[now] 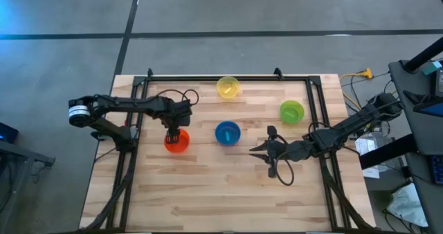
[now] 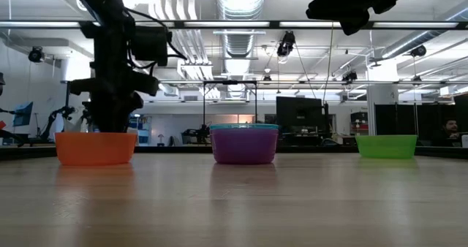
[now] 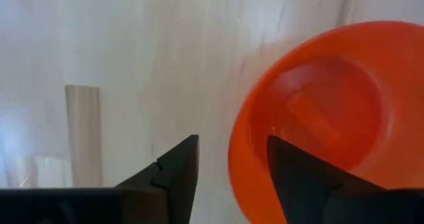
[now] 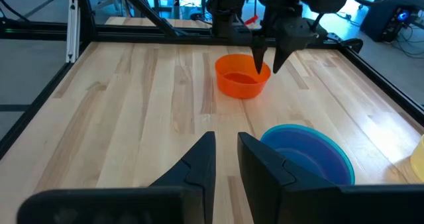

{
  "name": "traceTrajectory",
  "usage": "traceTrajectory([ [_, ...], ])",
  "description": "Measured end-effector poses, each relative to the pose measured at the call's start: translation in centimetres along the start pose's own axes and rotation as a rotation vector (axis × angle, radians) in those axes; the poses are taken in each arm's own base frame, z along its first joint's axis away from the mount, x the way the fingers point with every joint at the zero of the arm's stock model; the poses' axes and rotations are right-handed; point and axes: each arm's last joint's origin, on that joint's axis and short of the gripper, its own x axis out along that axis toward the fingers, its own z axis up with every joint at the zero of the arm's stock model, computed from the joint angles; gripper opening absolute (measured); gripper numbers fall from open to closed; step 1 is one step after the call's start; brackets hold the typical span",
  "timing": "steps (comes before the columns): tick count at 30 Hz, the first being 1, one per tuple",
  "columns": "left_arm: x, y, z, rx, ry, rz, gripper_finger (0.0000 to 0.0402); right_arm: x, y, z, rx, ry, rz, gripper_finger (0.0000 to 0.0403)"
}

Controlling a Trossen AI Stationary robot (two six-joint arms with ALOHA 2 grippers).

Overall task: Nest bowls inside each other
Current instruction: Stack the orange bowl on top of the blue bowl

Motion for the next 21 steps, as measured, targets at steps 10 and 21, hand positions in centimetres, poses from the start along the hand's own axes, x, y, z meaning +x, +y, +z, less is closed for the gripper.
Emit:
traceTrajectory([
  [10, 0.85, -0.01, -0.3, 0.013, -0.017, 0.022, 0.0131, 0.0, 0.0, -0.01, -0.001, 0.0, 0.0, 0.0059],
  [21, 1.16, -0.09, -0.62, 0.047, -0.006, 0.017, 0.0009, 0.0, 0.0, -0.01, -0.001, 0.0, 0.0, 0.0059],
])
